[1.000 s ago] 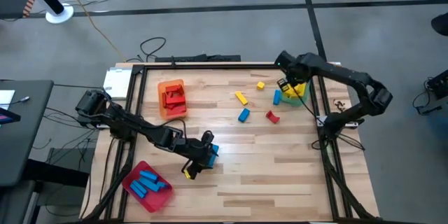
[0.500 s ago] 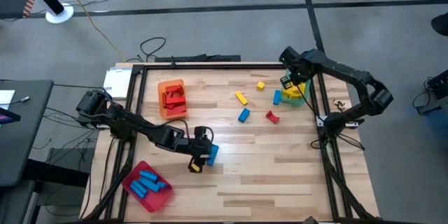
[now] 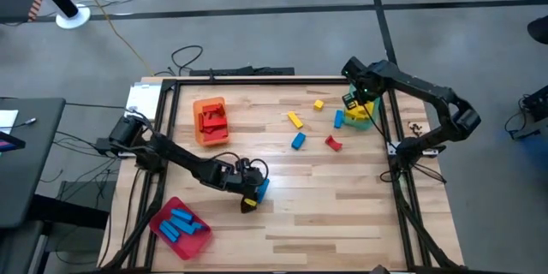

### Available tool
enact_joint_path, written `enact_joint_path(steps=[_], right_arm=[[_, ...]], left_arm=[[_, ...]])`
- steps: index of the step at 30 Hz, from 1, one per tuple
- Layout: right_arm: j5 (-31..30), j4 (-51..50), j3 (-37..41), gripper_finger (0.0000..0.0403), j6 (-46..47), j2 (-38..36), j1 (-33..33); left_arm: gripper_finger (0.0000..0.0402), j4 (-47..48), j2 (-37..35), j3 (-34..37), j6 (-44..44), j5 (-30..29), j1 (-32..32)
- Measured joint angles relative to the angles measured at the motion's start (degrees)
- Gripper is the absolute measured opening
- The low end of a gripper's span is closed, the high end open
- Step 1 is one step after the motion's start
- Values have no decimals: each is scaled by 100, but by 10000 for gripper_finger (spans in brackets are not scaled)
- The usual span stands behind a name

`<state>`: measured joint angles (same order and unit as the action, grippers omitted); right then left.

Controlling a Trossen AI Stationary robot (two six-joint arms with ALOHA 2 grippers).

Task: Sort blocks
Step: Put the yellow wooden block into the green bin

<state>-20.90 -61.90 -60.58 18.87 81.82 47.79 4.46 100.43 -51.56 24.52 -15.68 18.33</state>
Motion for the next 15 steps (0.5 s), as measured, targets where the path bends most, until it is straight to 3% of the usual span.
enact_joint_path(steps=[8, 15], right_arm=[[-1, 137, 0, 150, -257, 0, -4], [-3, 100, 0, 223, -195, 0, -7]], left_arm=[[243, -13, 183, -170, 214, -53, 13], [243, 77, 187, -183, -16, -63, -65]])
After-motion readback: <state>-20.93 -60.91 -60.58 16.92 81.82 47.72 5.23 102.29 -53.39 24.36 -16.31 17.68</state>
